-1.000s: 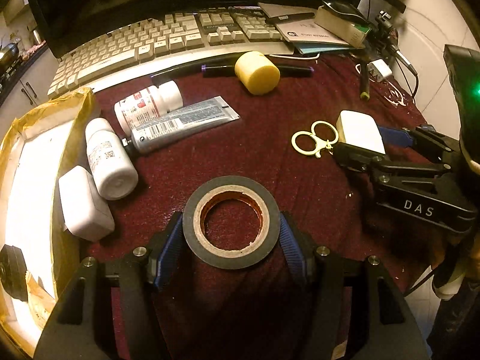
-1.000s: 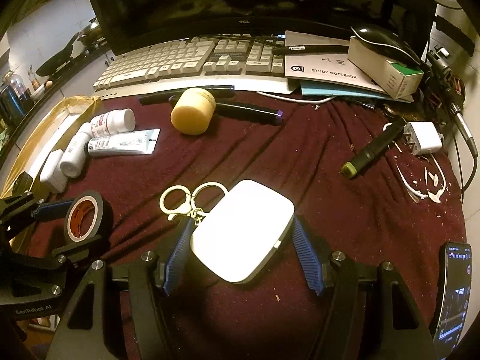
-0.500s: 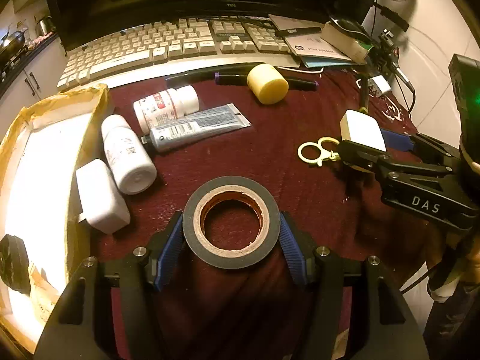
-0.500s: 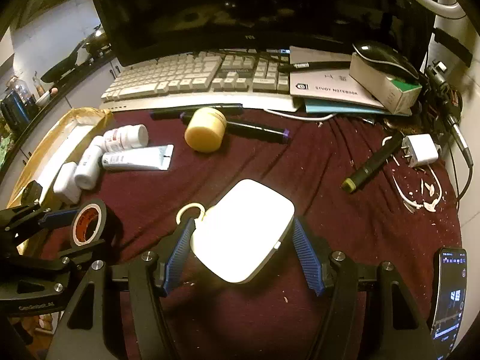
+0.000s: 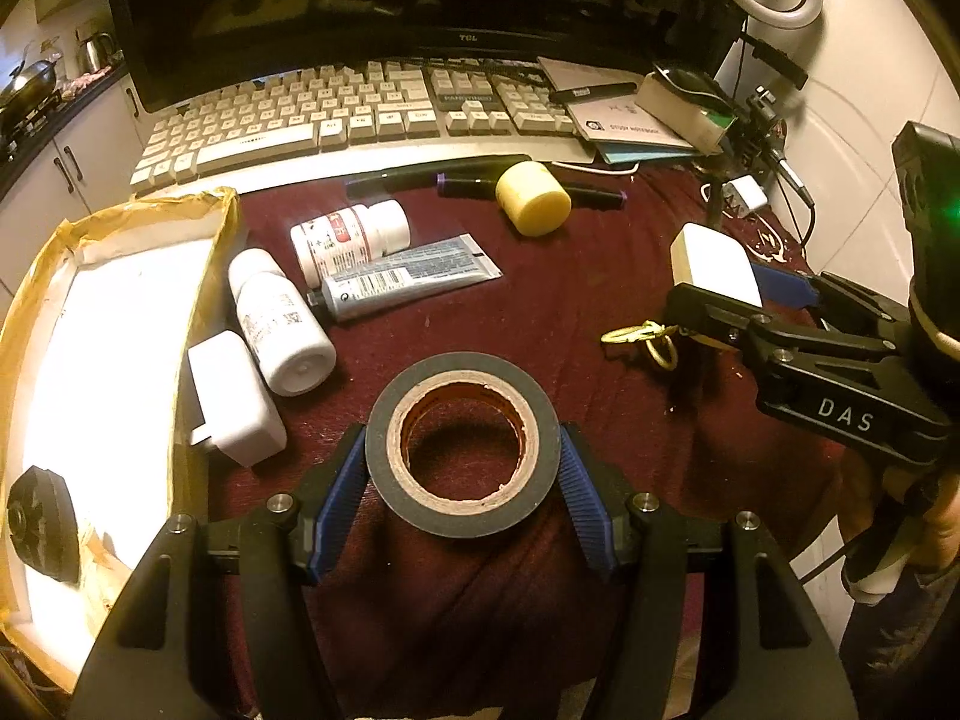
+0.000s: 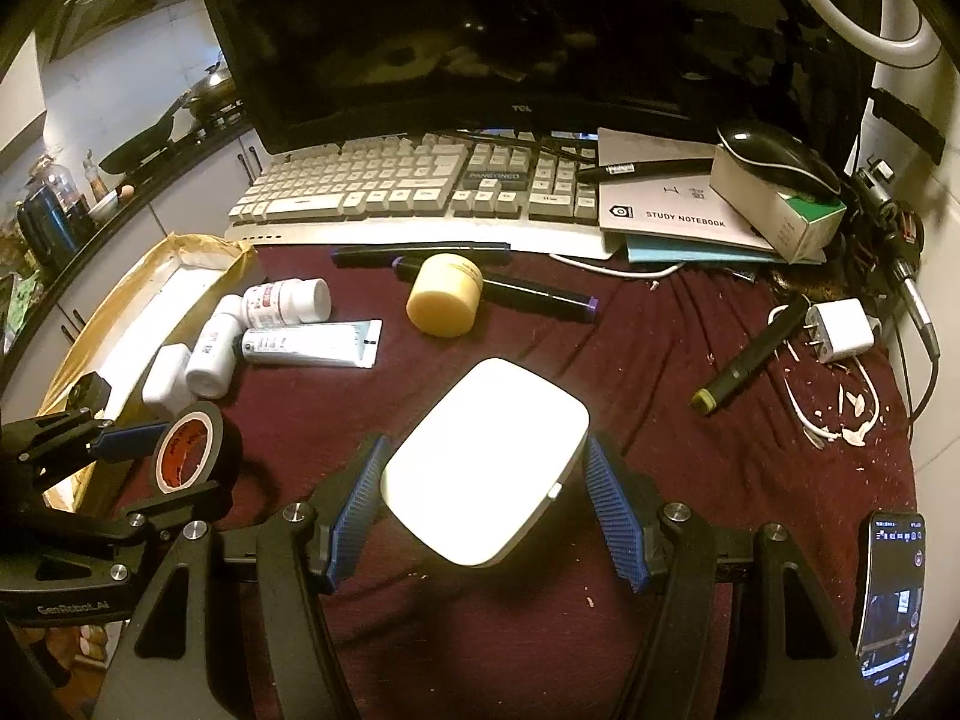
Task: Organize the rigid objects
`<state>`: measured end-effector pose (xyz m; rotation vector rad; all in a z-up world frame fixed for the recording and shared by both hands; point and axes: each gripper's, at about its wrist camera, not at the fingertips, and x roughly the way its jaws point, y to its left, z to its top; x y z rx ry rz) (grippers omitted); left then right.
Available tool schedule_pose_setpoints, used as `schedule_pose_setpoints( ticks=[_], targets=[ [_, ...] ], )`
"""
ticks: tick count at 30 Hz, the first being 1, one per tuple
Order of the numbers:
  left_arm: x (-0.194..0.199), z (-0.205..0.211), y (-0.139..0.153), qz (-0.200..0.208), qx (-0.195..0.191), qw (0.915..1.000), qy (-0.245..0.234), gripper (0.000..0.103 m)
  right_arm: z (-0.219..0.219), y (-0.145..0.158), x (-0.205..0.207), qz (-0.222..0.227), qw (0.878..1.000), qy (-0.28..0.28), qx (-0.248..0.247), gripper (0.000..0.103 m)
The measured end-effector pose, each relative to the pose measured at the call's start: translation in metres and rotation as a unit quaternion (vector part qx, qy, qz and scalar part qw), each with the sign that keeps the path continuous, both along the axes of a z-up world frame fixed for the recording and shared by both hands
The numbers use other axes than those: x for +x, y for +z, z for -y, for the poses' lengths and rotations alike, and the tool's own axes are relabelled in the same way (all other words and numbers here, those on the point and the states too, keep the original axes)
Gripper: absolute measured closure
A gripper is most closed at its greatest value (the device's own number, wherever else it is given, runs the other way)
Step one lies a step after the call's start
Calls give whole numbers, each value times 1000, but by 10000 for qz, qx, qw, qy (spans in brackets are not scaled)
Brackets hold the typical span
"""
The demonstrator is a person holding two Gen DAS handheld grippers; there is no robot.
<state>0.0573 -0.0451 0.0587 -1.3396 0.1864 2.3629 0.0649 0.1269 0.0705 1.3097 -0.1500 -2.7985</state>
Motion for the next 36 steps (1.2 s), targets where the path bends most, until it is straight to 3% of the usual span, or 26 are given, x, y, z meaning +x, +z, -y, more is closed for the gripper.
schedule_pose_setpoints(
  ticks=[36],
  targets=[
    [-2,47,31,-358,129,9983,450,42,46,33,-5,-411,9978,519,42,42]
  ],
)
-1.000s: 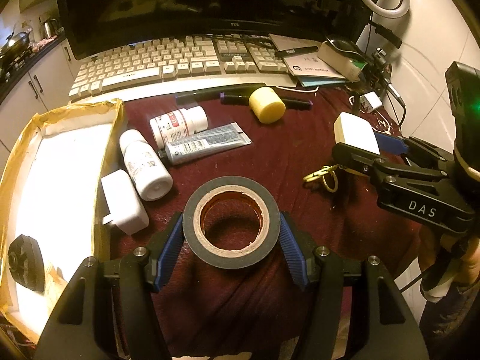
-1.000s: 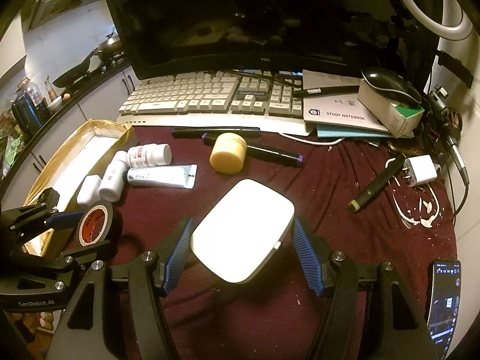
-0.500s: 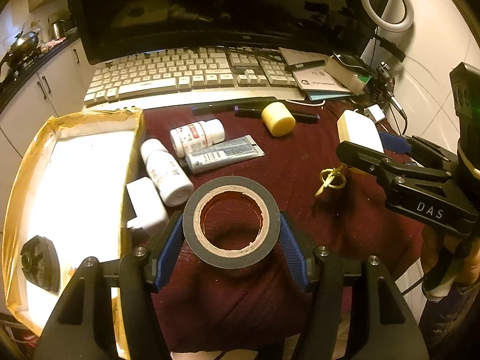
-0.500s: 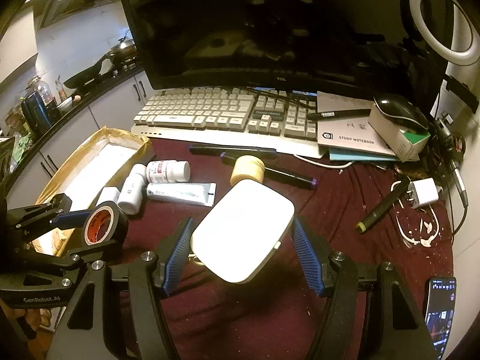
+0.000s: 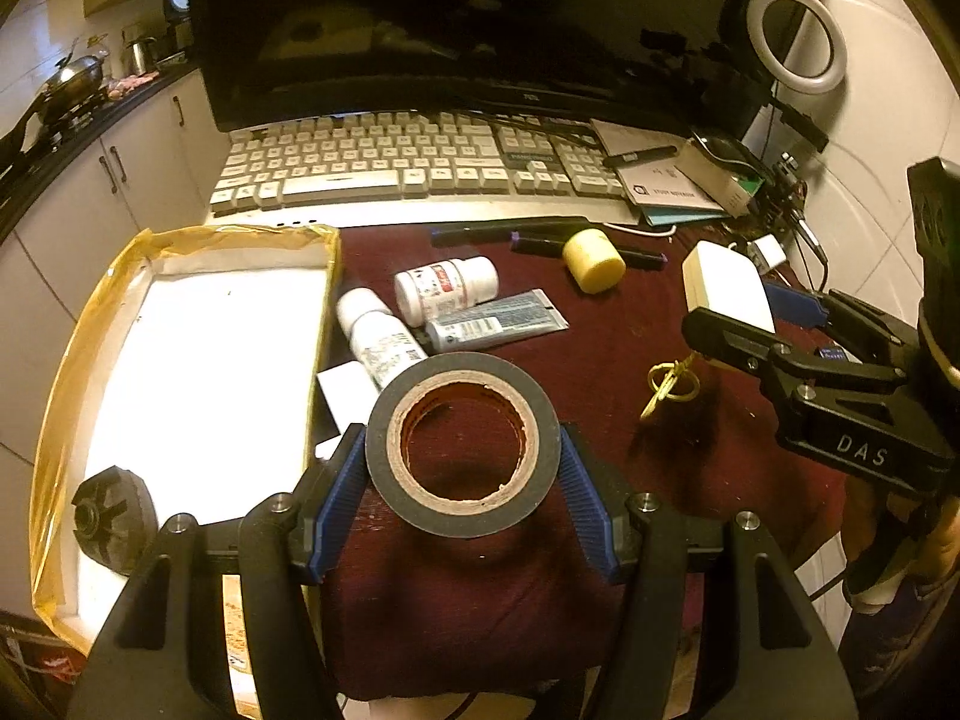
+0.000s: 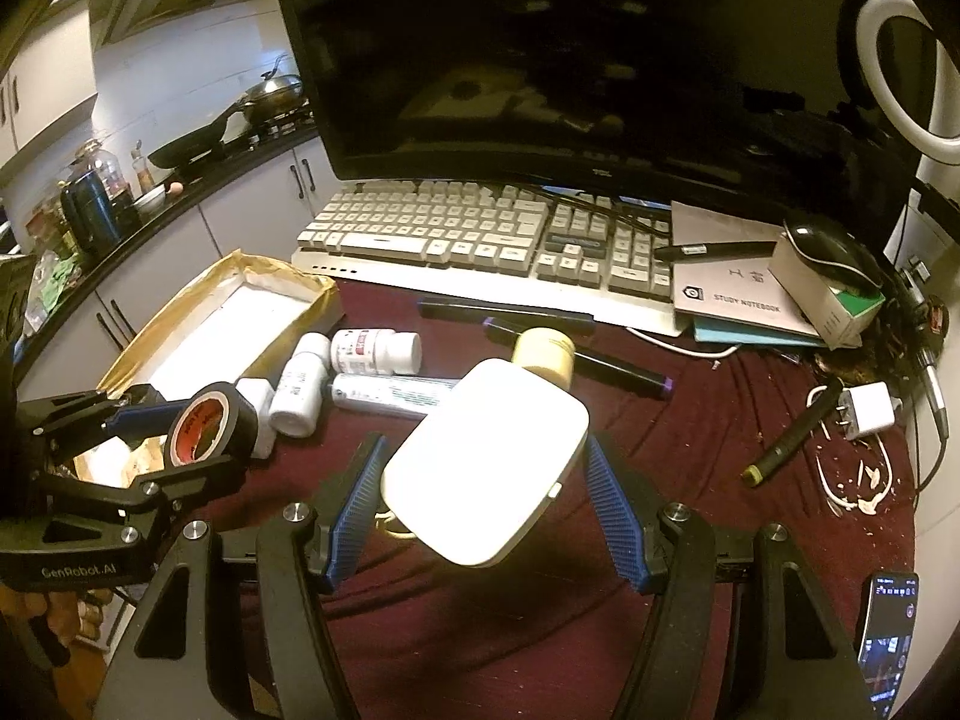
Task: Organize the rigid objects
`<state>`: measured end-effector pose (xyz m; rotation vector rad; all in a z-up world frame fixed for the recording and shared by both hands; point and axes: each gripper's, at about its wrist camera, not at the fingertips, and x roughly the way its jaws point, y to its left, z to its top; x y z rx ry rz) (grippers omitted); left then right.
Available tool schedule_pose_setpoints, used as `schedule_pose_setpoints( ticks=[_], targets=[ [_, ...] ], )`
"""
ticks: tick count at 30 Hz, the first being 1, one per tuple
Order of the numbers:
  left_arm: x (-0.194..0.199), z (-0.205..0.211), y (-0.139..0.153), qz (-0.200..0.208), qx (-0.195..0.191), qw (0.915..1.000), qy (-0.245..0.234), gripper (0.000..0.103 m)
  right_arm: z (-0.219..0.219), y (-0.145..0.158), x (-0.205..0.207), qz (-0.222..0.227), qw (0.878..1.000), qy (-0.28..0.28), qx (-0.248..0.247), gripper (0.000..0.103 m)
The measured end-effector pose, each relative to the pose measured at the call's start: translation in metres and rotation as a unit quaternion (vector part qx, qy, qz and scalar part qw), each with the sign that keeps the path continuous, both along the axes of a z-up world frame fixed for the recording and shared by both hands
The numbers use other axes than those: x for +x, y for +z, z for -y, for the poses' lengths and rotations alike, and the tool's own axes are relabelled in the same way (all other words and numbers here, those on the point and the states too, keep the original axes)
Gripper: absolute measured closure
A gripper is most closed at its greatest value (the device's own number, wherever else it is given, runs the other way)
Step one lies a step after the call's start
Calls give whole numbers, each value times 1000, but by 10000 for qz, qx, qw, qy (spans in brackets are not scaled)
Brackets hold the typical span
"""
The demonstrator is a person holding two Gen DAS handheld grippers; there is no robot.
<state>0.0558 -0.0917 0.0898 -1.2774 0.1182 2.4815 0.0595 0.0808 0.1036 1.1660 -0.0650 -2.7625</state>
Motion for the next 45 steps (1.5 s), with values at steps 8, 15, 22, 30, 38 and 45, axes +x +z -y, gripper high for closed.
schedule_pose_setpoints(
  ticks=[8,15,22,30,38,45],
  targets=[
    [0,14,2,-16,28,9999,124,42,10,0,-1,8,10000,84,10,42],
    [0,22,4,-42,63,9998,207,42,18,2,-1,-22,9999,164,30,42],
    [0,31,5,-68,103,9995,281,42,27,8,-1,-88,9997,228,47,42],
    [-1,39,7,-89,138,9991,379,42,35,12,-2,-142,9994,309,73,42],
    [-1,46,9,-116,152,9987,462,42,40,19,-4,-230,9991,354,94,42],
    [-3,52,8,-106,166,9985,514,42,46,20,-6,-249,9988,407,93,42]
  ],
)
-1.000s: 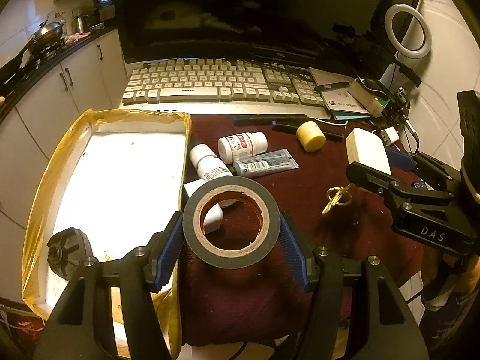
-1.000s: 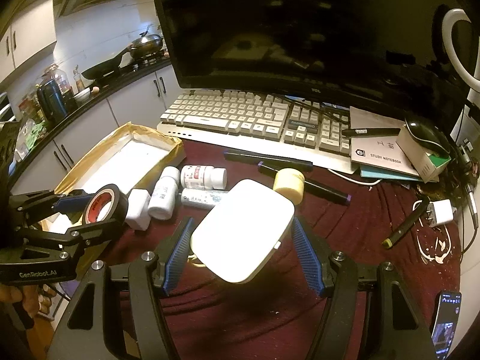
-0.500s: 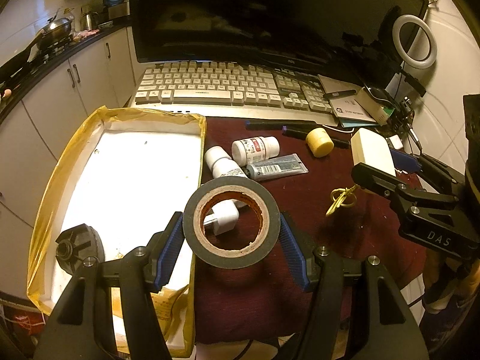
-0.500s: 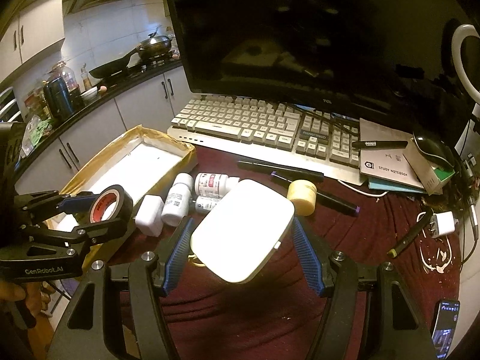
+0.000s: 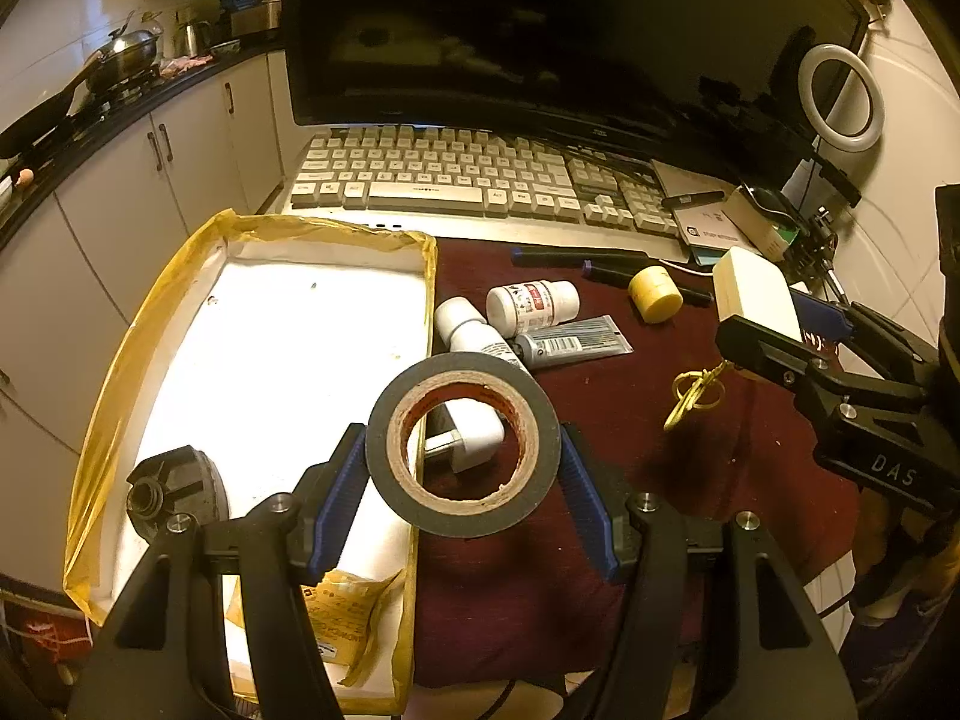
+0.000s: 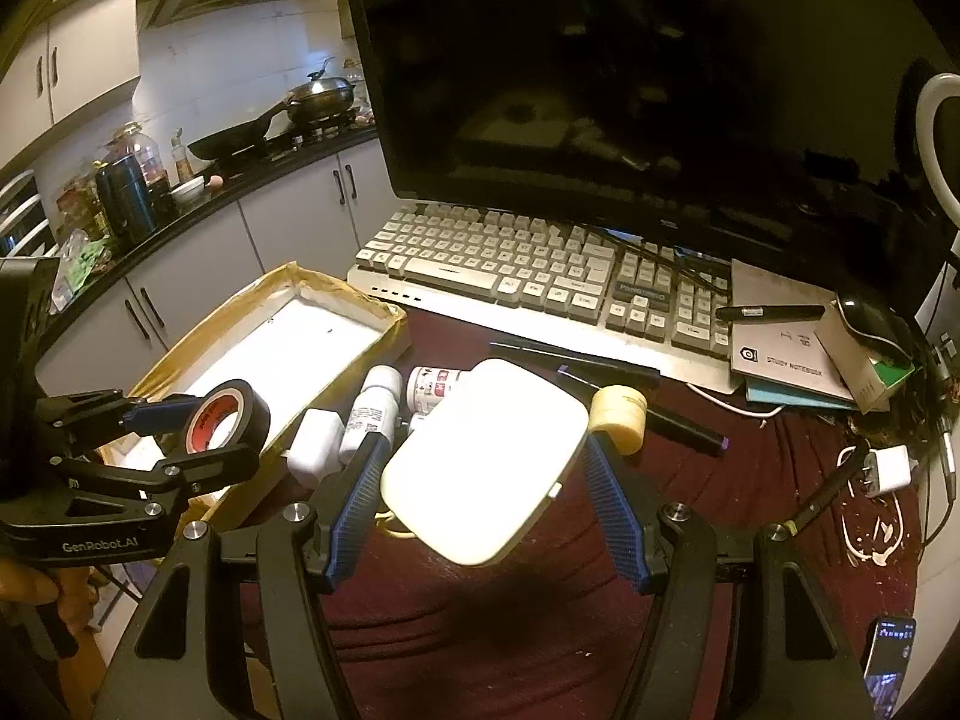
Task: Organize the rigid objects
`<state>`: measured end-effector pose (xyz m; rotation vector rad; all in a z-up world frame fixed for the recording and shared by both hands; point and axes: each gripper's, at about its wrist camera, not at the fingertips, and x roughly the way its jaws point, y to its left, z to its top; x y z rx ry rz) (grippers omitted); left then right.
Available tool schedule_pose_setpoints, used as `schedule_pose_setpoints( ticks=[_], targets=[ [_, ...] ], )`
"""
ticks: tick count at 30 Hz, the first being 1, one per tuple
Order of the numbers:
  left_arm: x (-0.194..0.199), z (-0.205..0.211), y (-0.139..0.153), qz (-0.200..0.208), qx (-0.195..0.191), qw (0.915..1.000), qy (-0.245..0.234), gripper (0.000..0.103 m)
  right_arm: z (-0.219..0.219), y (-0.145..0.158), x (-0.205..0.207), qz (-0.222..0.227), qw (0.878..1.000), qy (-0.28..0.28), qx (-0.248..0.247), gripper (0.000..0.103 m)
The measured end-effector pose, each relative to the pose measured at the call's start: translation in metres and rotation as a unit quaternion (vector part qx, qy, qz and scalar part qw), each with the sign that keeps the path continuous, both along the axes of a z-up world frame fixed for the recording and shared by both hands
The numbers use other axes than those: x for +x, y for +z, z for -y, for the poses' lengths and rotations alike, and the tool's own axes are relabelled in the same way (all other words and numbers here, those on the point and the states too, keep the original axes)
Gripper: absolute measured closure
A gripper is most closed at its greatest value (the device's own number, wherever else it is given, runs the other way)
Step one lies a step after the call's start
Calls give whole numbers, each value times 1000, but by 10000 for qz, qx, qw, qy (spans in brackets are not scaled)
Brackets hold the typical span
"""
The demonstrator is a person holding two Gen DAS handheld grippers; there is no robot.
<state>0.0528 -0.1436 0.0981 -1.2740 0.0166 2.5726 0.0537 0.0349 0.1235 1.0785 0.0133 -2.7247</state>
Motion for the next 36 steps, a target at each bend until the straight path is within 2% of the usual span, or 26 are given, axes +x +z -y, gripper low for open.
schedule_pose_setpoints(
  ticks=[22,36],
  targets=[
    [-6,22,-4,34,38,9998,186,42,24,2,-11,-16,9998,209,20,42],
    [-29,61,-26,321,16,9972,672,42,57,2,-27,33,9978,645,-159,42]
  ],
)
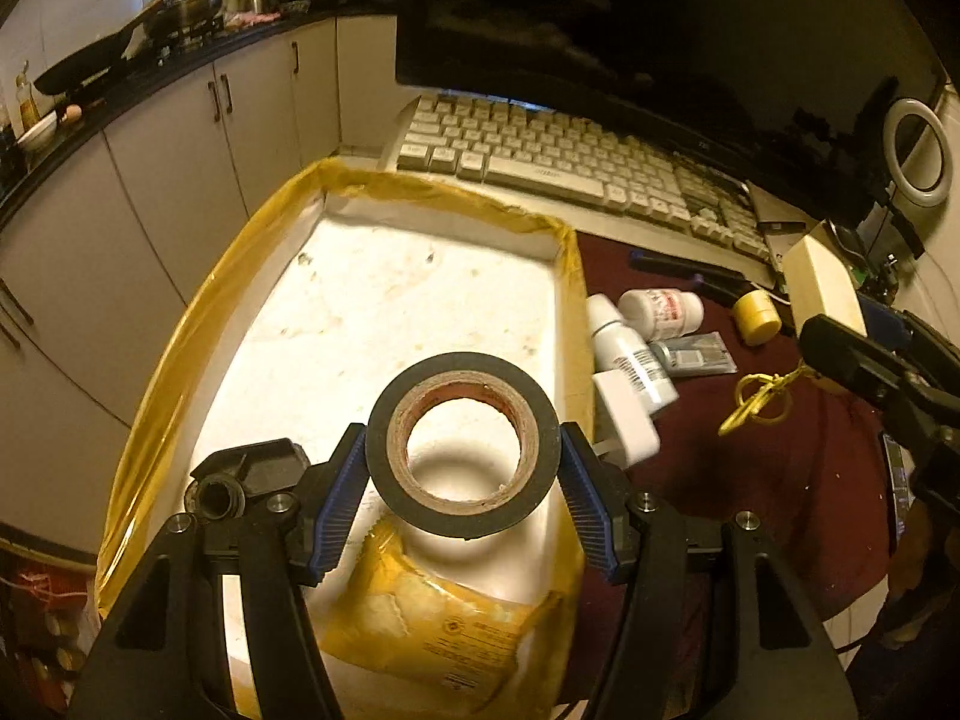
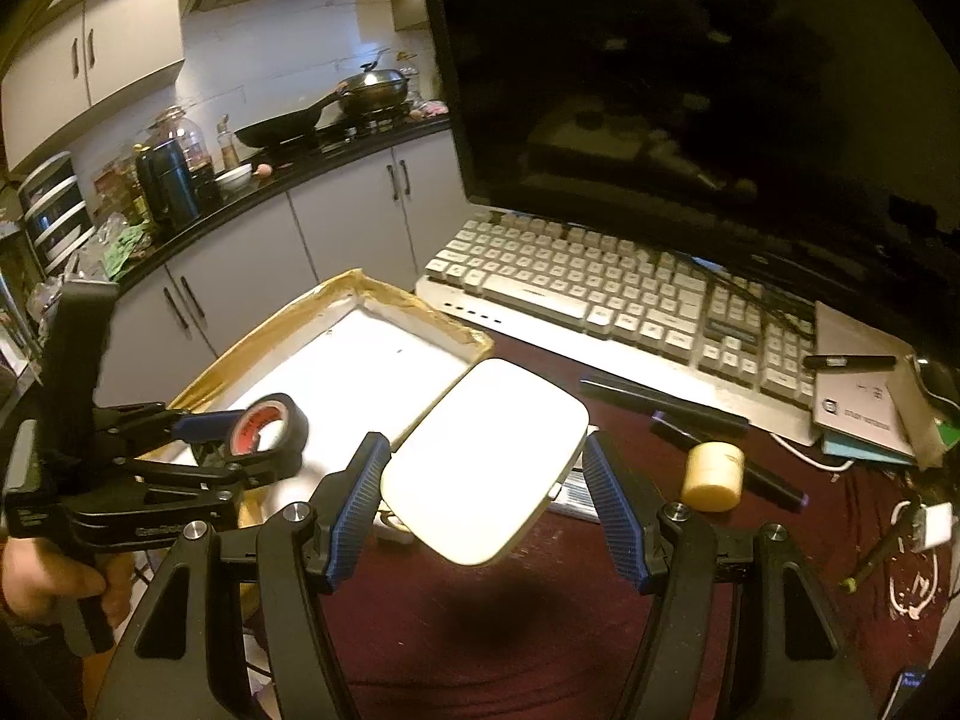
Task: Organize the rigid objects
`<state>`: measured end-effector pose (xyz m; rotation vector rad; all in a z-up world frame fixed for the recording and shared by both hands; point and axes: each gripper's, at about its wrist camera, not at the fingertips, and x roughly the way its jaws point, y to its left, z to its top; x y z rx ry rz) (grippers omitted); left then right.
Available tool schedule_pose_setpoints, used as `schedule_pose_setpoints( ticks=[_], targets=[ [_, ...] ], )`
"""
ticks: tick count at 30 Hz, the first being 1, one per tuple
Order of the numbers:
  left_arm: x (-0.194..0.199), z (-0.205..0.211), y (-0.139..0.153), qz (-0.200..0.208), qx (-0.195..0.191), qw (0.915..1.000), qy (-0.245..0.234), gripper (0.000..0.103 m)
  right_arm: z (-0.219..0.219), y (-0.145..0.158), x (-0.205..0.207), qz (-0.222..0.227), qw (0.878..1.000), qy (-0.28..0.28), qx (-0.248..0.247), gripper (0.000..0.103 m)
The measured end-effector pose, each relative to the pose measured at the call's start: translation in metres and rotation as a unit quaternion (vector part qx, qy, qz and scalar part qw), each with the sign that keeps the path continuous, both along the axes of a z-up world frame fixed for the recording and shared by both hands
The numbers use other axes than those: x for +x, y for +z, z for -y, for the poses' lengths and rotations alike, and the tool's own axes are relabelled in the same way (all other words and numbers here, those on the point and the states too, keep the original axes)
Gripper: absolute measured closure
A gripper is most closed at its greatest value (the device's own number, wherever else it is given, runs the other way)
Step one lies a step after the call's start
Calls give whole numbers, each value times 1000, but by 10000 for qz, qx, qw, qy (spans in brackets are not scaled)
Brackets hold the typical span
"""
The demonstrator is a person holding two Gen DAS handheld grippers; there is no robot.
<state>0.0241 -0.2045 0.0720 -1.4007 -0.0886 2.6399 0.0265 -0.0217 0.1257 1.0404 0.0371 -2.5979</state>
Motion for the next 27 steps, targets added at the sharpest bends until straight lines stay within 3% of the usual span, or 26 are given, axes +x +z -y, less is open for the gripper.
schedule_pose_setpoints(
  ticks=[6,14,21,27],
  targets=[
    [-3,-4,-20,276,-167,9994,-120,42,18,0,-16,201,9984,456,-256,42],
    [5,-10,-39,641,-701,9947,-386,42,55,-15,-62,761,9890,1144,-547,42],
    [10,-7,-36,662,-545,9954,-428,42,89,-54,-82,1136,9823,1476,-209,42],
    [12,-7,-37,641,-510,9957,-439,42,96,-74,-82,1060,9788,1749,96,42]
  ],
)
